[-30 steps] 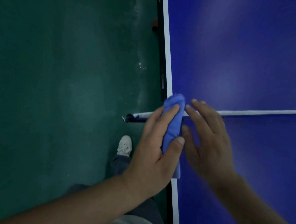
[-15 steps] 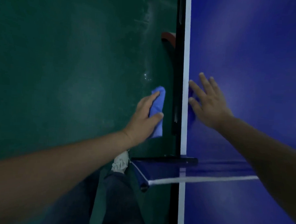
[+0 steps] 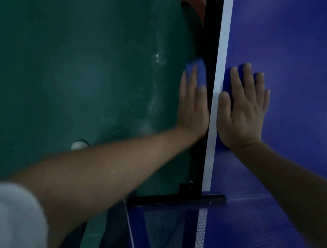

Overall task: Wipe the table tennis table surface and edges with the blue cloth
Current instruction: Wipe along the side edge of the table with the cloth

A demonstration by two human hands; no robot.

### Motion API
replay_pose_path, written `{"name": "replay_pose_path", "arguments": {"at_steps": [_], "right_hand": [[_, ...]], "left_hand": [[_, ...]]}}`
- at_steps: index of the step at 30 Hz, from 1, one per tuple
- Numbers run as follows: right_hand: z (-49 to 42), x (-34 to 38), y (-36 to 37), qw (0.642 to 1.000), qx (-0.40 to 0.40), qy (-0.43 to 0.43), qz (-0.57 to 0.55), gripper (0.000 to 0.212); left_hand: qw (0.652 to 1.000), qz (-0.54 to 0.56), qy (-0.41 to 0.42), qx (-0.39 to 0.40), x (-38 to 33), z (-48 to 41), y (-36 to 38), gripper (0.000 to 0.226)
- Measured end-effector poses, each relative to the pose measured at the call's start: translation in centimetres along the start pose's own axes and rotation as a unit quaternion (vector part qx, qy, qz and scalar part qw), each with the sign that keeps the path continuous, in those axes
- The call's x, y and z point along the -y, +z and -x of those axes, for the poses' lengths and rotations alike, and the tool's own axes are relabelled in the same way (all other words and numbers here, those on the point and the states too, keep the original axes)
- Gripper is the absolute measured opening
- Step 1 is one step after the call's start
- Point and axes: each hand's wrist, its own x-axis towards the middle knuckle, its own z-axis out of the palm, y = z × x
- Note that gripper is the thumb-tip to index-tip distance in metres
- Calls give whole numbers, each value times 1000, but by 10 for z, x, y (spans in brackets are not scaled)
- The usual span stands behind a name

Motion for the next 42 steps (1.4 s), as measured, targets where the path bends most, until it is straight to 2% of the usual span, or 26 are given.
{"name": "replay_pose_path", "arguments": {"at_steps": [3,7,9,12,16,18,20,23,26,27,31,33,36,38,40,42], "right_hand": [[0,1,-2,1000,5,-5,-1,60],[0,0,-3,1000,11,-6,0,60],[0,0,-2,1000,7,-8,-1,60],[0,0,-1,1000,0,-7,-3,61],[-1,-1,-2,1000,7,-10,-2,61],[-1,0,-3,1000,12,-10,0,61],[0,0,-4,1000,13,-7,3,61],[-1,-1,-3,1000,15,-7,3,61],[-1,-1,-2,1000,12,-6,1,61],[-1,0,-2,1000,10,-6,0,62],[-2,0,-2,1000,10,-8,-2,62],[-2,0,-3,1000,10,-10,-2,61],[-2,0,-3,1000,12,-10,2,60],[-2,-1,-2,1000,13,-8,3,60],[-3,-1,-1,1000,13,-10,3,60],[-4,-2,0,1000,10,-14,3,60]], "left_hand": [[999,-27,-27,-2,-9,-48,-1,53],[997,-20,14,77,14,58,-9,58],[996,-2,-19,89,17,102,-8,59],[995,30,-92,39,7,64,2,57],[998,-2,-68,4,-14,-27,2,56],[999,-17,-51,-2,-13,-22,1,53],[999,-17,-40,33,-4,23,-2,54],[984,38,-151,85,7,99,-6,57],[971,44,-228,50,-2,100,3,58],[972,44,-229,24,-8,85,7,56],[993,-9,-115,-7,-29,-10,5,53],[995,-12,-97,-35,-36,-42,6,54],[998,6,-52,-19,-31,-2,4,57],[999,3,-22,41,-15,61,-4,55],[995,11,-51,87,0,102,-9,55],[993,1,-84,88,0,93,-7,55]]}}
